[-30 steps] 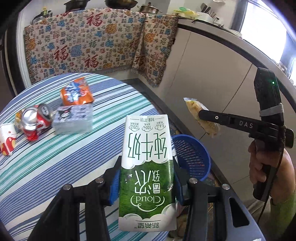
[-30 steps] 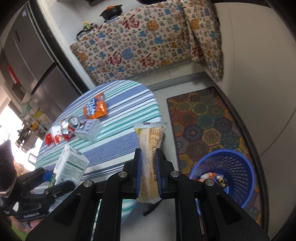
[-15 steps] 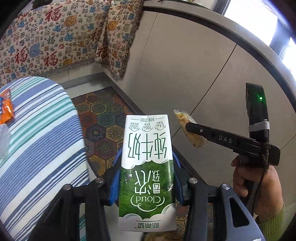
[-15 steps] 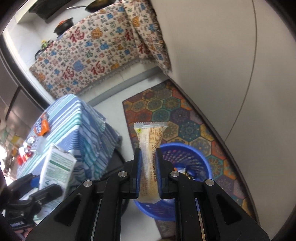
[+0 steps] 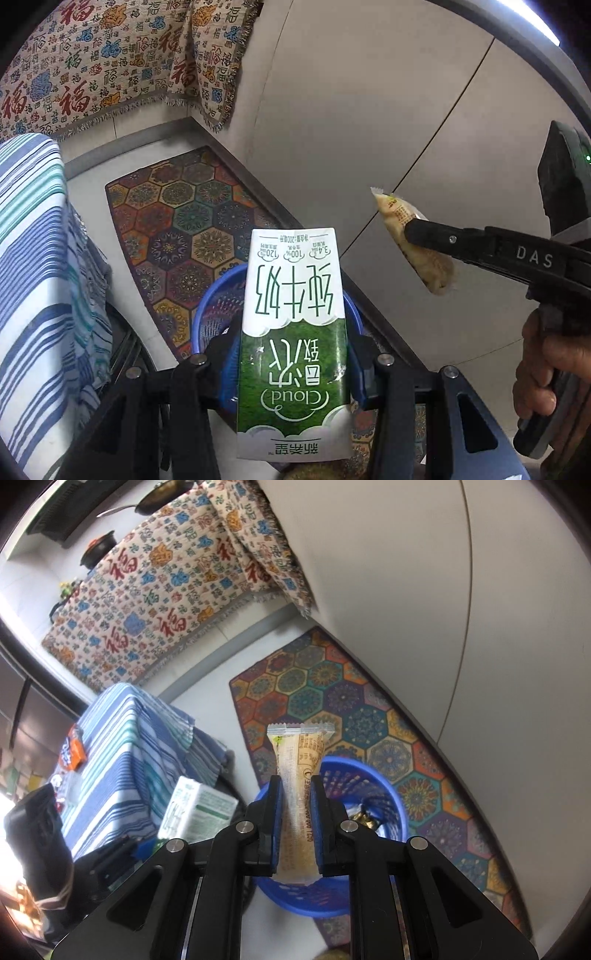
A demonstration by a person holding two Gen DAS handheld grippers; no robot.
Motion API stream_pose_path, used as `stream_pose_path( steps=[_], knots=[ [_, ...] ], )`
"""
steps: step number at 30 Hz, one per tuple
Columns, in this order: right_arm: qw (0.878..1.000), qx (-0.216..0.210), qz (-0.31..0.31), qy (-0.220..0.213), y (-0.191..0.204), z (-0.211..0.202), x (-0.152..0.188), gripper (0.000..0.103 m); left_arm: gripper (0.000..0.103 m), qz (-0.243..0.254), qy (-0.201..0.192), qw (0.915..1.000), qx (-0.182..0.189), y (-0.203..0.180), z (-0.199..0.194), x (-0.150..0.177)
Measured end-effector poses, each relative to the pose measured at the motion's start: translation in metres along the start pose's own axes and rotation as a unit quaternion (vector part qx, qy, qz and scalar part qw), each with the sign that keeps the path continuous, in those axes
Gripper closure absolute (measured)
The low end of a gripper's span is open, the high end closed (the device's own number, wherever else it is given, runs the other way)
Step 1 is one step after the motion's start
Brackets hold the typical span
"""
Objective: Collect trash
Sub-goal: 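Carry the milk carton with the left tool while the right tool carries the snack bar to the basket, then open both tools over the blue basket to drop the carton and snack bar, then move both tools back over the table toward the red plastic bag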
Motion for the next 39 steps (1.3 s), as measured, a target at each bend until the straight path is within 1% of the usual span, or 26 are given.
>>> stream_pose_path(
  steps=[7, 9, 10, 11, 13, 16, 17, 19, 21, 23, 25, 27, 28, 30, 32, 35, 37, 39],
  knots=[
    [1.000, -0.003, 0.013, 0.003, -0.010, 0.001, 0.000, 0.087, 0.054, 0.010, 0.001, 0.9999, 0.001, -0.013, 0.022, 0.000],
    [1.000, -0.002, 0.017, 0.005, -0.011, 0.004, 0.000, 0.084, 0.048, 0.013, 0.009, 0.9999, 0.005, -0.016, 0.030, 0.000],
    [1.000, -0.004, 0.018, 0.006, -0.011, 0.004, 0.000, 0.081, 0.040, 0.015, 0.013, 0.9998, 0.006, -0.017, 0.035, 0.001],
    [1.000, -0.005, 0.020, 0.006, -0.012, 0.005, 0.000, 0.073, 0.037, 0.015, 0.014, 0.9998, 0.004, -0.017, 0.038, 0.001],
    [1.000, -0.003, 0.021, 0.003, -0.012, 0.004, 0.000, 0.061, 0.037, 0.017, 0.015, 0.9998, 0.000, -0.017, 0.043, 0.002],
    [1.000, 0.000, 0.022, -0.008, -0.012, -0.002, -0.001, 0.059, 0.037, 0.014, 0.016, 0.9997, -0.006, -0.015, 0.043, 0.002],
    [1.000, 0.002, 0.021, -0.012, -0.012, -0.004, -0.002, 0.055, 0.037, 0.013, 0.013, 0.9998, -0.005, -0.014, 0.040, 0.002],
    [1.000, 0.008, 0.015, -0.021, -0.009, -0.008, -0.003, 0.051, 0.037, 0.014, 0.001, 0.9999, -0.005, -0.012, 0.027, 0.003],
    [0.999, 0.015, 0.008, -0.029, -0.005, -0.010, -0.005, 0.050, 0.037, 0.018, -0.009, 0.9998, -0.007, -0.010, 0.013, 0.004],
    [0.999, 0.020, 0.001, -0.037, 0.001, -0.012, -0.007, 0.045, 0.037, 0.021, -0.021, 0.9995, -0.006, -0.008, -0.007, 0.003],
    [0.998, 0.035, -0.013, -0.047, 0.010, -0.013, -0.009, 0.040, 0.037, 0.020, -0.036, 0.9991, -0.006, -0.005, -0.032, 0.004],
    [0.997, 0.050, -0.033, -0.056, 0.021, -0.015, -0.011, 0.036, 0.034, 0.017, -0.048, 0.9987, -0.005, 0.001, -0.057, 0.006],
    [0.996, 0.054, -0.042, -0.059, 0.026, -0.015, -0.011, 0.033, 0.031, 0.016, -0.054, 0.9984, -0.005, 0.005, -0.070, 0.009],
    [0.995, 0.058, -0.058, -0.065, 0.038, -0.015, -0.011, 0.026, 0.030, 0.015, -0.065, 0.9977, -0.015, 0.017, -0.098, 0.020],
    [0.994, 0.057, -0.071, -0.062, 0.051, -0.011, -0.011, 0.020, 0.030, 0.013, -0.069, 0.9971, -0.029, 0.034, -0.120, 0.037],
    [0.992, 0.050, -0.100, -0.054, 0.079, -0.002, -0.009, 0.019, 0.030, -0.004, -0.063, 0.9961, -0.061, 0.071, -0.145, 0.069],
    [0.990, 0.037, -0.128, -0.046, 0.106, 0.005, -0.002, 0.017, 0.030, -0.014, -0.054, 0.9939, -0.095, 0.099, -0.157, 0.087],
    [0.986, 0.017, -0.162, -0.033, 0.139, 0.016, 0.010, 0.017, 0.030, -0.022, -0.055, 0.9894, -0.133, 0.128, -0.169, 0.101]
  ],
)
Point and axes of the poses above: each gripper's, at about its wrist camera, not at the fingertips, and z roughly the way its jaws point, y to its left, x to its underside, the point moved 2 cm from there along z, roughly the way its jaws point, and after that the axes turned 11 degrees about -x, right-handed, at the moved point
